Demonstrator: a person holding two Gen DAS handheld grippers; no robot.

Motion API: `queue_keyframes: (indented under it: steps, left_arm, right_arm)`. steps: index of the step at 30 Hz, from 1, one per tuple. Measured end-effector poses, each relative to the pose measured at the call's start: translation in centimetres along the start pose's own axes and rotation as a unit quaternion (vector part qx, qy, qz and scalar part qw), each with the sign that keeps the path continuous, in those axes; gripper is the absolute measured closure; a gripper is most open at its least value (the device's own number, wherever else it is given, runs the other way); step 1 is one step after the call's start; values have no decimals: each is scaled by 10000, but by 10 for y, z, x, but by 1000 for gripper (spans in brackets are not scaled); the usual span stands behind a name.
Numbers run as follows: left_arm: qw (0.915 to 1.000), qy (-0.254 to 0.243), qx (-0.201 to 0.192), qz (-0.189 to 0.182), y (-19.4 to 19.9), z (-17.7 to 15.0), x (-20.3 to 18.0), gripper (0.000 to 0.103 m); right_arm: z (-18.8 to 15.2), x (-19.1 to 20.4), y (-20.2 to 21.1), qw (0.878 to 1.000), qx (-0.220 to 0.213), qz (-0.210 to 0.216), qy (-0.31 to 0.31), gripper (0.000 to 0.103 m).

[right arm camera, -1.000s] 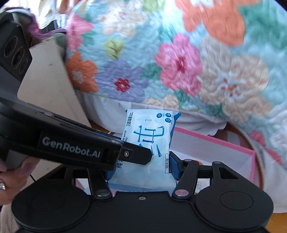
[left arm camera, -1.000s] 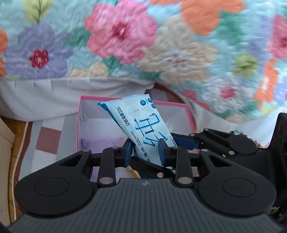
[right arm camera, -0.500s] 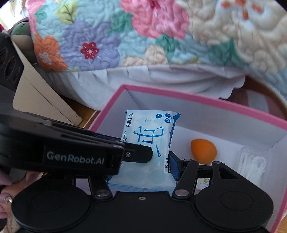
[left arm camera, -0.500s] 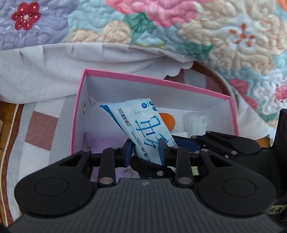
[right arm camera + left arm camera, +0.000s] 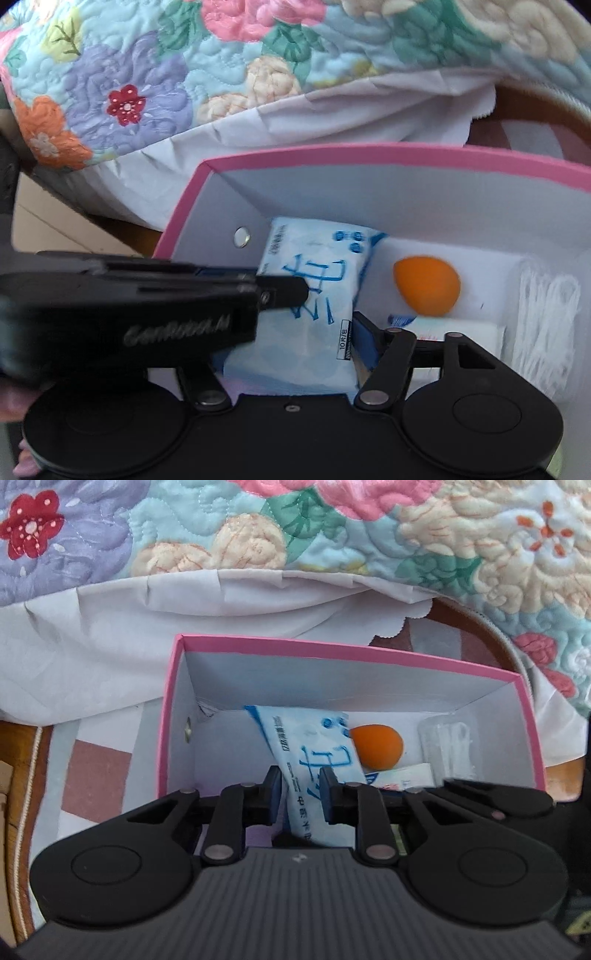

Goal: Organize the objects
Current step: 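Lower the tissue pack into the box and open both grippers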

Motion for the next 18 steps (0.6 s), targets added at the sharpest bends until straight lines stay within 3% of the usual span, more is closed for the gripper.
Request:
queue_keyframes:
  steps: [6,8,10,18]
  left_arm:
    - [9999,79,-89,47,5,-1,7,82]
    - [9998,109,-132,45,12,-2,9,82]
    - [9998,90,-184,63,19,-3,10,82]
    - [9994,179,-308,5,37,-5,18,82]
  right_arm:
    - [-4,-1,0,9996,-92,110,-224,29]
    - [-2,-2,-2,9992,-126,158,-333,34]
    - [0,-3,-6,9993,-95,76,-361,47]
    - [-2,16,-13,9995,-149,-130,233,56]
Point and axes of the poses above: each gripper's, at about its wrist camera, not at the fingertips, and y roughly against the way its jaws point, x to its left, z to its top, the point moved 6 cm from there along -y, roughly the way its jaws point, and after that the axes turned 11 degrees about x, right-handed, at the moved point
